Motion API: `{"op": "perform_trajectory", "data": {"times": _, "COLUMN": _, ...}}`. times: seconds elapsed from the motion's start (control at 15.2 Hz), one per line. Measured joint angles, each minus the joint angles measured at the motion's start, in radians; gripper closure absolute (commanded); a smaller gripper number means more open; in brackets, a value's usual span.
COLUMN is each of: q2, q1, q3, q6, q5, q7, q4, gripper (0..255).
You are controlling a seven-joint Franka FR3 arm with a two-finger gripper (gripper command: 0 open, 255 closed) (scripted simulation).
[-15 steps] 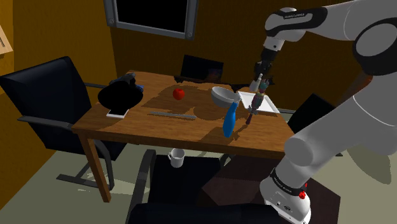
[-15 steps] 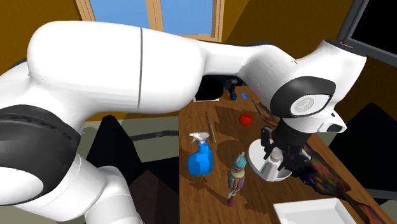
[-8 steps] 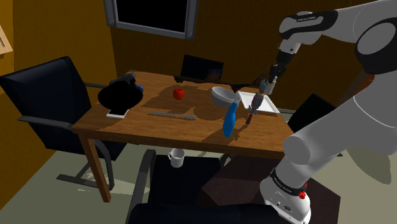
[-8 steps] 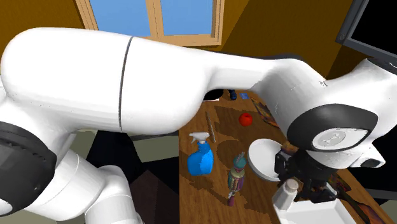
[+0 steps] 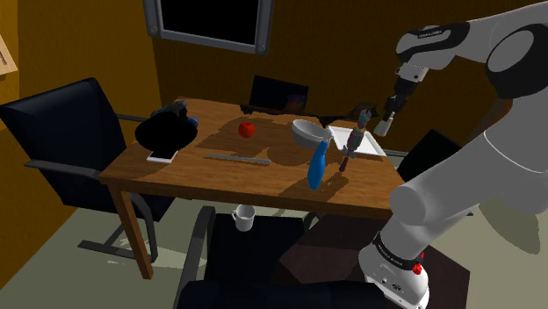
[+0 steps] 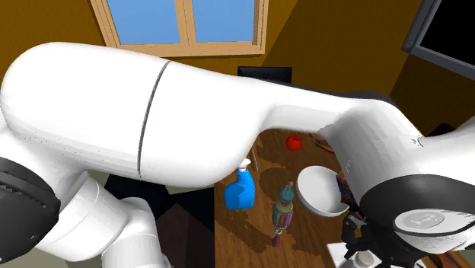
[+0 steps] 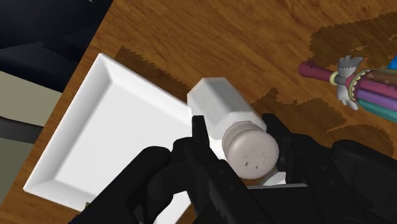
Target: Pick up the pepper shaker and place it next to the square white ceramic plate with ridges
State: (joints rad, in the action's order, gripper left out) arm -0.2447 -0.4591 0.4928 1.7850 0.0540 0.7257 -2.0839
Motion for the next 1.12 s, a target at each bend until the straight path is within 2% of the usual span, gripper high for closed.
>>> {"op": "perform_trajectory", "data": {"times": 1.12, "q2": 0.065, "q1": -0.002, "q3": 0.025, "q6": 0.230, "q5": -0.021, "q7": 0.032, "q4": -0.172, "gripper": 255}}
